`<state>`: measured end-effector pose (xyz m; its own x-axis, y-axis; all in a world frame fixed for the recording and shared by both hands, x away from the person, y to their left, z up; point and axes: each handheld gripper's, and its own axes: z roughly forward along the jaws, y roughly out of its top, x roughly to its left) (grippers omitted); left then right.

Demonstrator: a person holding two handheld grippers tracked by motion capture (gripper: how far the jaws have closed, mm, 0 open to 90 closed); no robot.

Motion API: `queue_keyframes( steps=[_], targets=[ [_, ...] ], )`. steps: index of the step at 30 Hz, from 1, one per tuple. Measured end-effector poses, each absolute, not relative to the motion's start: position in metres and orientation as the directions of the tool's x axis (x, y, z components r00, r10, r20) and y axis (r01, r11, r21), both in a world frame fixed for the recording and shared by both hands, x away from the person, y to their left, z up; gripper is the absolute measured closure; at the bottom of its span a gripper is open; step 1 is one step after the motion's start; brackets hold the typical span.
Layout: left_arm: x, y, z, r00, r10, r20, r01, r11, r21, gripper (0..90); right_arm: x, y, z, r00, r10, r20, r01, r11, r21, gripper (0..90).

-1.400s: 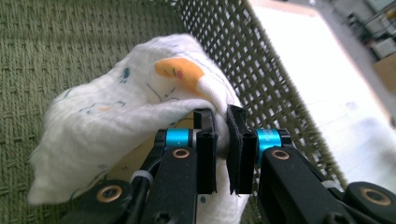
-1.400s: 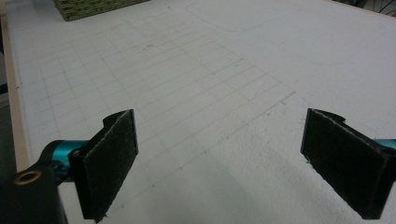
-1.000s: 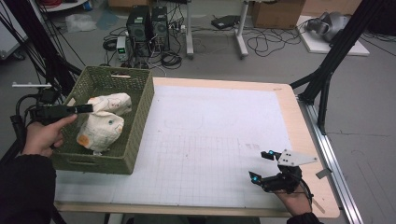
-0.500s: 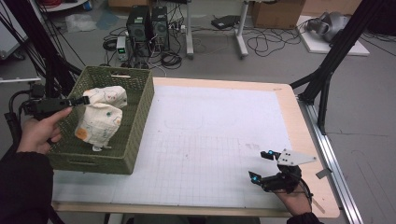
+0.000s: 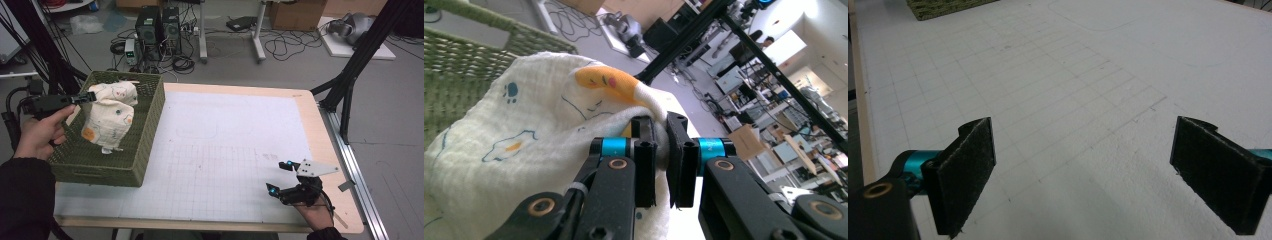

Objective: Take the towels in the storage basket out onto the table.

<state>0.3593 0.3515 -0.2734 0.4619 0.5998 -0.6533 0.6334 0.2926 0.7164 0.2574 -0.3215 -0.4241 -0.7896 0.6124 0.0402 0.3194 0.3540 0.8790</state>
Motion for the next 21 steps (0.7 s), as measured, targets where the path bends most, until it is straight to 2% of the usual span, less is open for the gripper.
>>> queue_keyframes(
  steps=[9, 21],
  targets=[
    [0.363, 0.335, -0.258, 0.508, 0.566, -0.65, 0.626, 0.276, 0.73, 83.2, 0.258, -0.321, -0.424, -0.79, 0.611, 0.043, 0.321, 0.354, 0.878, 10.2],
    [0.369, 0.294, -0.235, 0.583, 0.508, -0.634, 0.623, 0.222, 0.75, 83.2, 0.258, -0.32, -0.424, -0.794, 0.607, 0.044, 0.322, 0.358, 0.877, 10.3]
  ],
)
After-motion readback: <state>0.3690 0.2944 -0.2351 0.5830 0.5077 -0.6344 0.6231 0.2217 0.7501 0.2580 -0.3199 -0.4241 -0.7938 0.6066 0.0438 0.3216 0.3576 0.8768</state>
